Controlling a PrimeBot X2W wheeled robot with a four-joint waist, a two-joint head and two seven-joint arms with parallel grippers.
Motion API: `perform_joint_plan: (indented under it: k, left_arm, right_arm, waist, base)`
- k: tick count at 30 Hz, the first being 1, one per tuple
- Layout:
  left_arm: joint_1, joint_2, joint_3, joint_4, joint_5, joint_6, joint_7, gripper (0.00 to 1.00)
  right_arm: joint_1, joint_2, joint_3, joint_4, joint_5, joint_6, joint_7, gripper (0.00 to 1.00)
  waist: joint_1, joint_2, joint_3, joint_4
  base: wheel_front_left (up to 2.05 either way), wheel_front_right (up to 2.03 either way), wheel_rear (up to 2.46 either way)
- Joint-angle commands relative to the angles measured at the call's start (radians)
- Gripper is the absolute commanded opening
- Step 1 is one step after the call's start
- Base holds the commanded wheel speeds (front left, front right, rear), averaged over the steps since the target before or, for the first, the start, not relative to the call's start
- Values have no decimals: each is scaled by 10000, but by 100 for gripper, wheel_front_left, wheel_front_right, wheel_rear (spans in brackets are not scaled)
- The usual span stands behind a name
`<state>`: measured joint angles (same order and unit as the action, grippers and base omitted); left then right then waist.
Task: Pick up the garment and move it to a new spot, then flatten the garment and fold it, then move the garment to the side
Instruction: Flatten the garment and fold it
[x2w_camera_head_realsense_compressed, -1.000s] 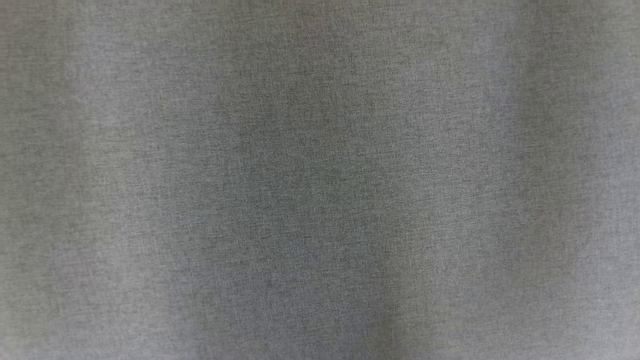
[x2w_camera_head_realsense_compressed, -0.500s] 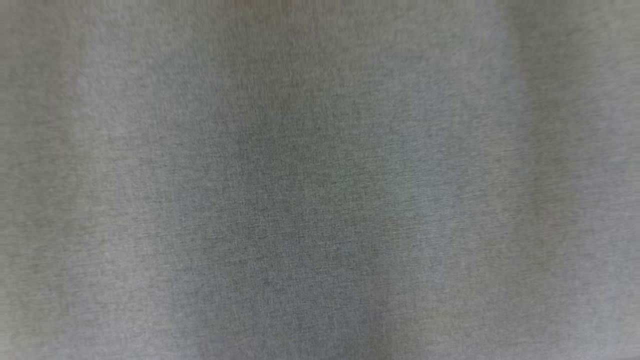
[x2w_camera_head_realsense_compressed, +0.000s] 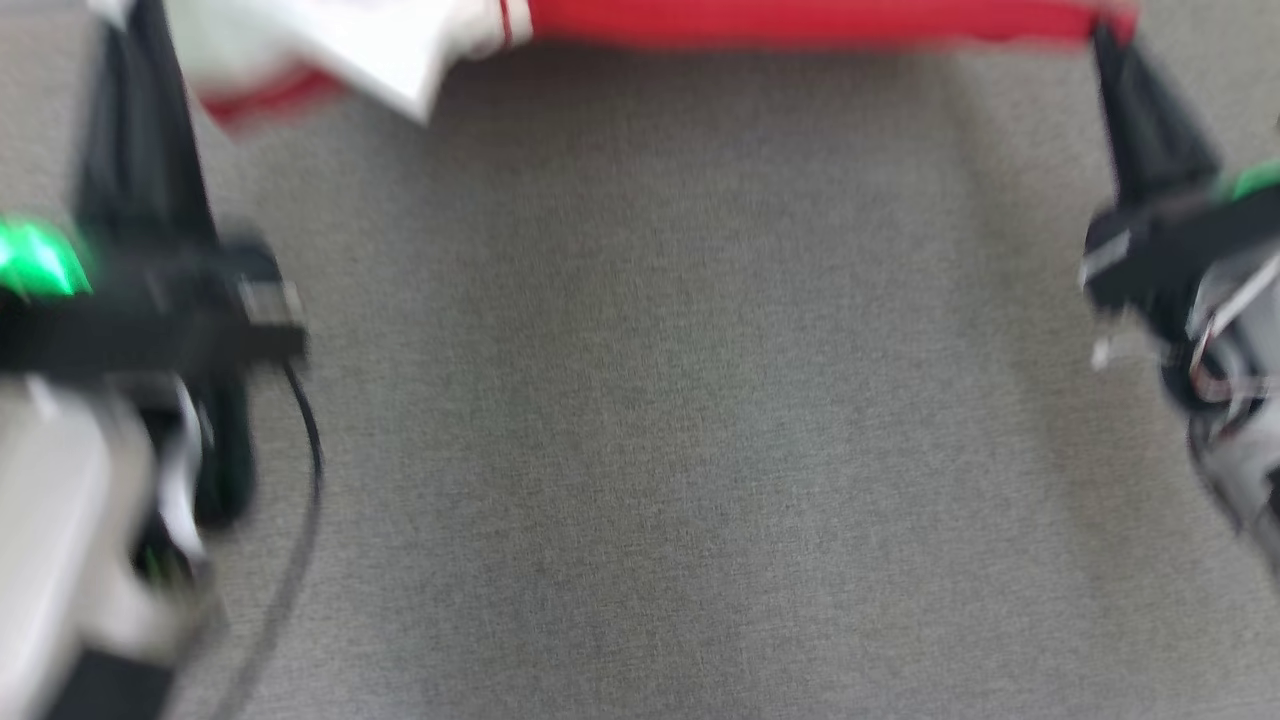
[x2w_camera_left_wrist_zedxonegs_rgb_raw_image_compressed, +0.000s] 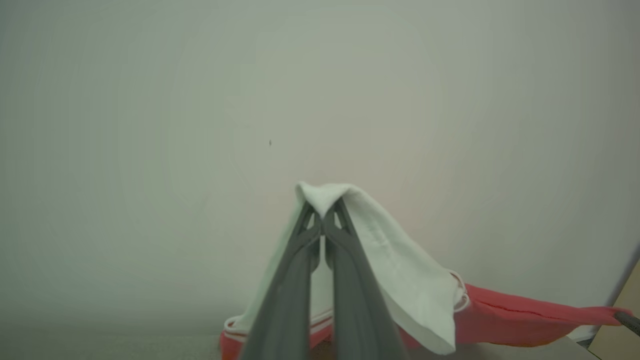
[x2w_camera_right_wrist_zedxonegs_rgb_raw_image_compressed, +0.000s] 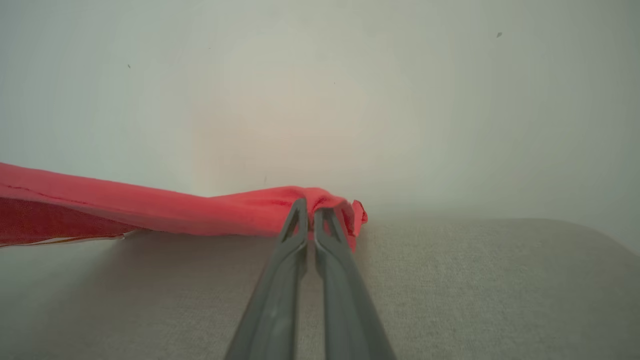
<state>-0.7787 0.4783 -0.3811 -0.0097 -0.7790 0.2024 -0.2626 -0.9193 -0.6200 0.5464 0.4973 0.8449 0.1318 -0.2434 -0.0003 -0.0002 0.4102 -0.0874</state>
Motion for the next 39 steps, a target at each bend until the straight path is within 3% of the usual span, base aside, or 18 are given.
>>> perform_joint_plan:
  k: [1,5,10,15,20,30,39]
  left_arm:
    - [816,-83,112,-453,29,186,-29,0]
    - [3143,-413,514,-1533,-34,581,-31,0]
    - [5602,-1216,1200,-1926,-36,649,-30,0]
    - [7644,-2158,1613,-1639,123,161,-31,0]
    - [8856,-2610,1343,-841,257,-441,-31,0]
    - [10381,-2533,1093,84,-149,-933,411,0]
    - [10761,-2286,927,-136,-234,-921,805,0]
  right_arm:
    - [616,25,-175,-198,107,-24,-39,0]
    - [2402,257,-867,-699,-66,-24,21,0]
    - [4372,675,-1712,-1002,-520,-24,176,0]
    - [6239,1142,-2508,-1183,-1084,-24,352,0]
    - [7997,1699,-3344,-1402,-1629,-24,554,0]
    - [10113,2502,-4656,-2340,-2665,-24,1285,0]
    - [10849,2836,-5435,-2775,-3360,-24,1886,0]
  waist:
    - [3,2,-730,47]
    - [3,2,-1164,-17]
    - [3,2,-1635,-19]
    - [3,2,-2227,139]
    - [3,2,-2826,376]
    - [3,2,-3558,433]
    - [3,2,-3805,594]
  base:
    - [0,0,0]
    - [0,0,0]
    - [0,0,0]
    - [0,0,0]
    - [0,0,0]
    - [0,0,0]
    - [0,0,0]
